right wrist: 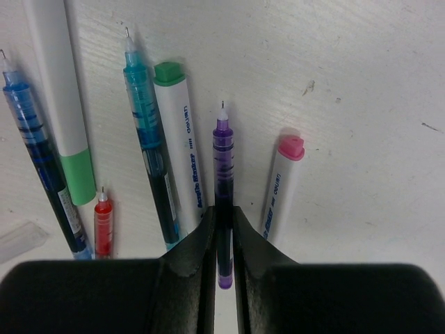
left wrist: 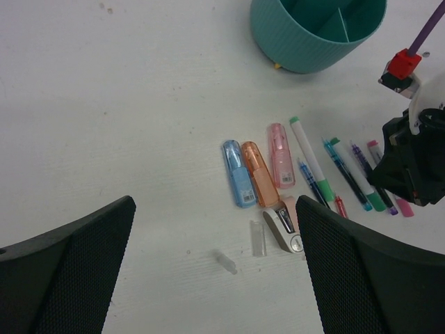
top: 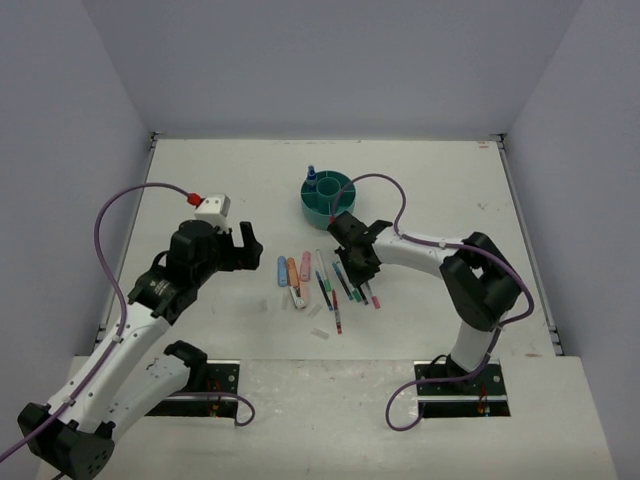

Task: Sort the stationery into containers
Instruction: Pick up the pen from the center of the board, then close the pen cap on the pen.

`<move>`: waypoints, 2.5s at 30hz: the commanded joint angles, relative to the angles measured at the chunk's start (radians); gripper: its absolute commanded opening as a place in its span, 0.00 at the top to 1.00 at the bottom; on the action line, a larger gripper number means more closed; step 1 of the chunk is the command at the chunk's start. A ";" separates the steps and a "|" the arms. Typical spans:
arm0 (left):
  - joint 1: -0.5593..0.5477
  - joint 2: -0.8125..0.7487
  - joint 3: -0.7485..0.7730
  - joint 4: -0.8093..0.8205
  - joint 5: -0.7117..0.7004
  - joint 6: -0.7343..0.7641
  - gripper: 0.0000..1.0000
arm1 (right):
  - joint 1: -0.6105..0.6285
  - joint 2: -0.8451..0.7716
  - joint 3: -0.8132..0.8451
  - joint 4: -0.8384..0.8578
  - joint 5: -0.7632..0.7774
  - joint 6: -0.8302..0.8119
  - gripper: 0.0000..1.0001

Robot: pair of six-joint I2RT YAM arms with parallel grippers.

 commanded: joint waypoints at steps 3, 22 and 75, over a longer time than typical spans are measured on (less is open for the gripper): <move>0.001 0.071 0.105 -0.018 0.049 0.003 0.00 | 0.006 -0.159 0.097 -0.095 0.090 0.005 1.00; -0.622 0.295 0.056 -0.068 -0.482 -0.502 0.00 | -0.024 -0.748 -0.239 0.141 0.004 0.023 1.00; -0.599 0.890 0.152 0.154 -0.048 -0.043 0.73 | -0.036 -0.839 -0.233 0.023 0.021 0.042 1.00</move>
